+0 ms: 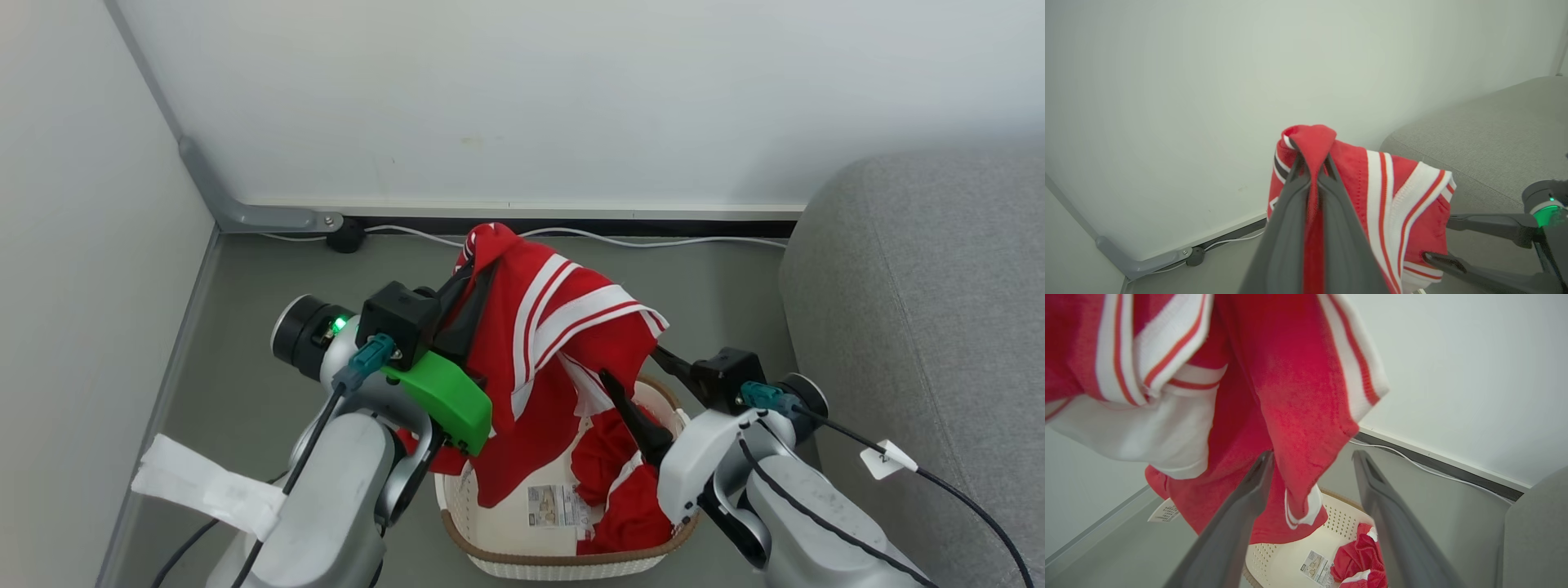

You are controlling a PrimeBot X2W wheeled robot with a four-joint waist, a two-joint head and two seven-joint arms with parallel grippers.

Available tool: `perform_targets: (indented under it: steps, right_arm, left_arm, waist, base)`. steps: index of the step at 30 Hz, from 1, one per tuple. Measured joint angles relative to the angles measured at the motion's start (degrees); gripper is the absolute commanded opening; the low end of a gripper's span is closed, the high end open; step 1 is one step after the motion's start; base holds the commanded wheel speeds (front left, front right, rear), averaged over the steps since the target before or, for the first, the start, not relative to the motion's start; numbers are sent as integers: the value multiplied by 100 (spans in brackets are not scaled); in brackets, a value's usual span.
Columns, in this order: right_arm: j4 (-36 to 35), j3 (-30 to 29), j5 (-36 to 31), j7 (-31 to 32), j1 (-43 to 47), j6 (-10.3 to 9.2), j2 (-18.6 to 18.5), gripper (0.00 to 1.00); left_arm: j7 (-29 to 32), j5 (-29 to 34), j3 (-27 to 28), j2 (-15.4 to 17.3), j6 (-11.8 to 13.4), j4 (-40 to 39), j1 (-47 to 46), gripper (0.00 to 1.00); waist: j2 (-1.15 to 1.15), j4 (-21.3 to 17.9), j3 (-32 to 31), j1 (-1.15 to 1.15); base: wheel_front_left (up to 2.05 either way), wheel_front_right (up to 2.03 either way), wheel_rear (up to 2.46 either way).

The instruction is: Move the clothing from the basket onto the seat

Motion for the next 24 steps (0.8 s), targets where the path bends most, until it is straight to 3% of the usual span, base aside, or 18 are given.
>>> perform_targets:
  steps: [8,9,10,12,13,14,20,21,23,24]
  right_arm:
    - [280,493,419,29,-435,4,-5,100]
    - [296,535,454,27,-481,4,-7,89]
    - [311,598,515,23,-573,4,-7,48]
    - [337,659,548,22,-654,4,-10,31]
    - [342,721,559,21,-693,4,-13,6]
    - [359,748,582,18,-722,4,-9,0]
    - [460,727,646,-33,-866,4,-15,0]
    - [459,693,703,-37,-896,4,-14,0]
    - [453,632,805,-62,-945,4,-16,0]
    - [447,609,827,-86,-965,4,-19,0]
  left_arm:
    - [124,-68,-132,-2,-1,-256,13,0]
    - [131,-77,-138,-2,-1,-288,23,0]
    - [175,-80,-143,-3,2,-331,44,0]
    - [176,-109,-131,-3,11,-369,96,0]
    - [177,-122,-104,-3,34,-386,133,0]
    - [188,-123,-77,-3,68,-404,166,0]
    - [226,-240,98,4,212,-441,324,0]
    - [226,-281,121,14,230,-438,361,13]
    - [246,-303,159,31,259,-432,436,57]
    - [250,-331,182,30,260,-428,477,92]
  waist:
    - [0,87,68,0]
    - [0,92,75,0]
    - [0,98,90,0]
    - [0,93,101,0]
    - [0,81,105,0]
    - [0,64,109,0]
    - [0,-97,126,0]
    - [0,-130,128,0]
    - [0,-198,133,0]
    - [0,-233,136,0]
  base:
    - [0,0,0]
    - [0,0,0]
    - [0,0,0]
    - [0,0,0]
    - [0,0,0]
    - [0,0,0]
    - [0,0,0]
    - [0,0,0]
    - [0,0,0]
    - [0,0,0]
